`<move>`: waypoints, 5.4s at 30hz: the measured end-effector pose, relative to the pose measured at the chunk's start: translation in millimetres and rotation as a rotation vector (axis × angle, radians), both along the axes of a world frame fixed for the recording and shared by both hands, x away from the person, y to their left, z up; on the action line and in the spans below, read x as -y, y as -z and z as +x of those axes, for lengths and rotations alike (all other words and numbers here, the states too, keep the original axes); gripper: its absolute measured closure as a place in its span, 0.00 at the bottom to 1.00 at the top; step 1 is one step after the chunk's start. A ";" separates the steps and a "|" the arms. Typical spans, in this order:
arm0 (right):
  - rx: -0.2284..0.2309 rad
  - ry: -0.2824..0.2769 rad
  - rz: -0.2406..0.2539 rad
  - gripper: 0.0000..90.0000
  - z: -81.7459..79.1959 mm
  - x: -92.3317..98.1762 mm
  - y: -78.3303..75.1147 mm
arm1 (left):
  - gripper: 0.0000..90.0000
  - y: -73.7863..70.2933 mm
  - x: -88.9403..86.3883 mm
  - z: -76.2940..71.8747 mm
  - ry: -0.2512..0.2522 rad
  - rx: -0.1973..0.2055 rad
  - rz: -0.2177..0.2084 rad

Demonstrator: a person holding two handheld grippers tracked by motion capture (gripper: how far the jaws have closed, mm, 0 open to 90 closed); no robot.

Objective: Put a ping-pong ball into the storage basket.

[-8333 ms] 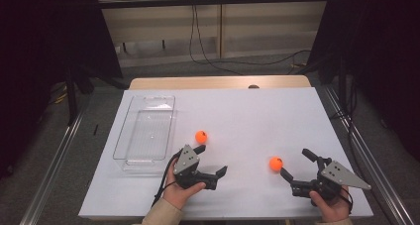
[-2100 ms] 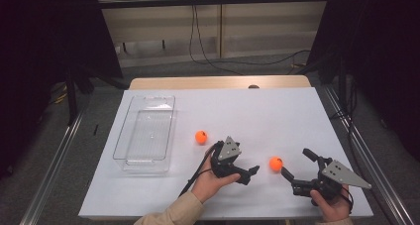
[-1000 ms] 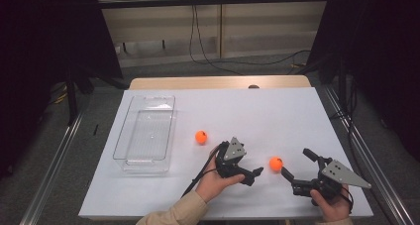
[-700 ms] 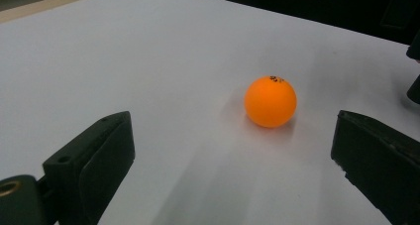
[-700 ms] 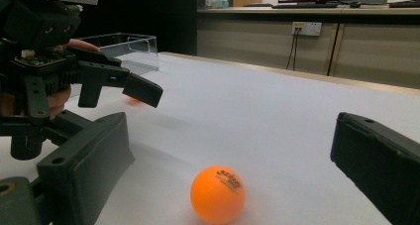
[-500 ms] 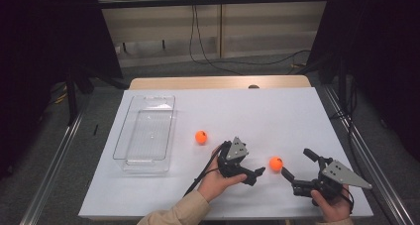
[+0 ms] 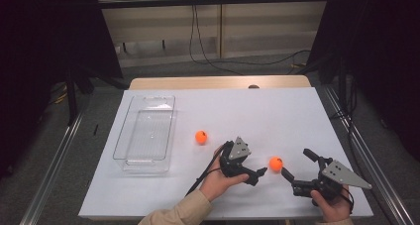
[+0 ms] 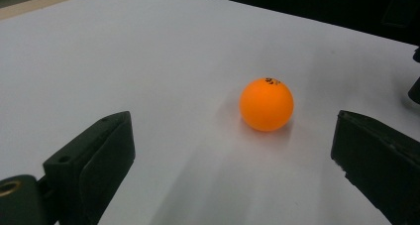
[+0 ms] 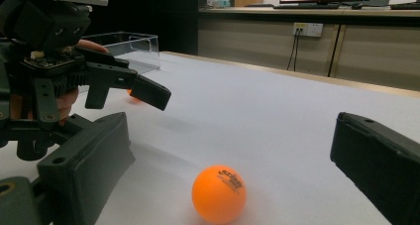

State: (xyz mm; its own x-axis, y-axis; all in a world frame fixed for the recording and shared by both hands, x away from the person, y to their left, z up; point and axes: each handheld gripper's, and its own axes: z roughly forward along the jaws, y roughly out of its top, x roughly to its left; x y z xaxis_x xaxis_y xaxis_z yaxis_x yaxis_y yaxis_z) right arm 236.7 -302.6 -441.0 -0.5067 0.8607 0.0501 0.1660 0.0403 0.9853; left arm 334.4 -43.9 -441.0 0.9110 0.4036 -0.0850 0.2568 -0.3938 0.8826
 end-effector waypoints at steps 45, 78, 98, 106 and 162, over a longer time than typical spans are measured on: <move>0.002 -0.001 -0.003 0.02 -0.4 -0.4 -0.2 | 0.03 -2.2 12.2 1.7 0.034 -0.009 0.013; 0.001 0.001 0.004 0.02 -0.4 -0.2 -0.1 | 0.03 2.7 24.3 2.2 0.050 -0.024 0.043; -0.001 0.001 0.004 0.02 -0.2 0.3 0.3 | 0.06 4.9 33.5 2.7 0.050 -0.040 0.048; -0.001 0.001 0.004 0.02 -0.1 0.4 0.4 | 0.08 6.2 37.8 3.3 0.054 -0.042 0.052; -0.002 0.008 0.000 0.03 0.1 1.5 1.1 | 0.39 16.7 65.9 12.5 0.127 -0.102 0.137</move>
State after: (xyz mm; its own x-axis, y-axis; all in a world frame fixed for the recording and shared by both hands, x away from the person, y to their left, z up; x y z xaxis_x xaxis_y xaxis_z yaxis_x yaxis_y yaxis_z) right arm 236.8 -304.1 -442.0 -0.4994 0.8648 0.0513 0.1683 0.0388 0.9850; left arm 346.9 -109.8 -457.7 0.9449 0.2999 -0.1314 0.2824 -0.5433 0.7907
